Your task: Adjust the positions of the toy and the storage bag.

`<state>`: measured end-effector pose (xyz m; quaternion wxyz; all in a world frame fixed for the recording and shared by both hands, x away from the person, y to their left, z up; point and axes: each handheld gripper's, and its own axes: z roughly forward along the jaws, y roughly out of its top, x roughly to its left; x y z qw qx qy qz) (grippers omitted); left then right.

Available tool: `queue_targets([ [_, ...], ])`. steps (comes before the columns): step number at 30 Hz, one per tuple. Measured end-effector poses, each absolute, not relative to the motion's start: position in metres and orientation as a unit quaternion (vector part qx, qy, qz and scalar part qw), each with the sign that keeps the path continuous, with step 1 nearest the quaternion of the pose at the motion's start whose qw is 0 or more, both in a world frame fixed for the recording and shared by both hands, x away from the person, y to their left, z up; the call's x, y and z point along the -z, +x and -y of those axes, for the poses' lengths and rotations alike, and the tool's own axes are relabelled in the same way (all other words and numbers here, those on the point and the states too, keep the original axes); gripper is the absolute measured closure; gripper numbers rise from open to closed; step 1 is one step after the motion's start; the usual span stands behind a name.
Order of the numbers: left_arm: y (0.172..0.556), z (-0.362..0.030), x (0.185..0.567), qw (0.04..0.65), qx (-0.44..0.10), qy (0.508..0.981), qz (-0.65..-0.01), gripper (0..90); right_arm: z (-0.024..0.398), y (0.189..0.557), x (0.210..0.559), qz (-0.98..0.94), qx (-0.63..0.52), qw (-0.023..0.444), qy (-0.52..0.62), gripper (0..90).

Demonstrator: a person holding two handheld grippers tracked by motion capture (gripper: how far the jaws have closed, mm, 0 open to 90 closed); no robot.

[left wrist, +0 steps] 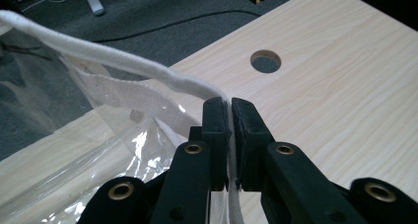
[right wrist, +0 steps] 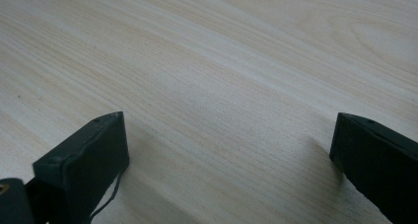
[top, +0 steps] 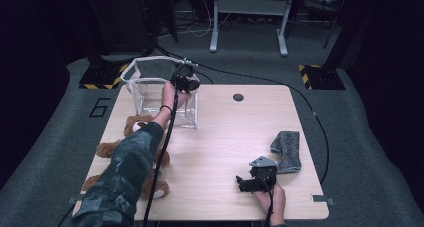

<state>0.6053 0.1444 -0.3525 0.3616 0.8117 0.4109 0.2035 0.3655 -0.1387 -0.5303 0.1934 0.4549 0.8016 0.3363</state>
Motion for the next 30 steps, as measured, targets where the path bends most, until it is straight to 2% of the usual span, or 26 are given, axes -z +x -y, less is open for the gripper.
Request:
queue_targets([
  [18, 0.600, -0.125, 0.352, 0.368, -0.186, 0.823, -0.390, 83.7, 0.139, 0.365, 0.530, -0.802, -0.336, 0.194, 0.455, 0.7],
  [20, 0.599, -0.126, 0.349, 0.372, -0.185, 0.822, -0.390, 74.8, 0.139, 0.365, 0.530, -0.802, -0.336, 0.194, 0.455, 0.7],
  [24, 0.593, -0.140, 0.335, 0.393, -0.193, 0.806, -0.399, 44.0, 0.139, 0.365, 0.530, -0.800, -0.336, 0.192, 0.458, 0.8],
  [26, 0.591, -0.154, 0.325, 0.408, -0.193, 0.795, -0.405, 35.4, 0.138, 0.365, 0.530, -0.800, -0.336, 0.191, 0.459, 0.8],
  [30, 0.589, -0.195, 0.304, 0.429, -0.212, 0.766, -0.429, 28.7, 0.139, 0.365, 0.530, -0.801, -0.335, 0.192, 0.457, 0.9],
])
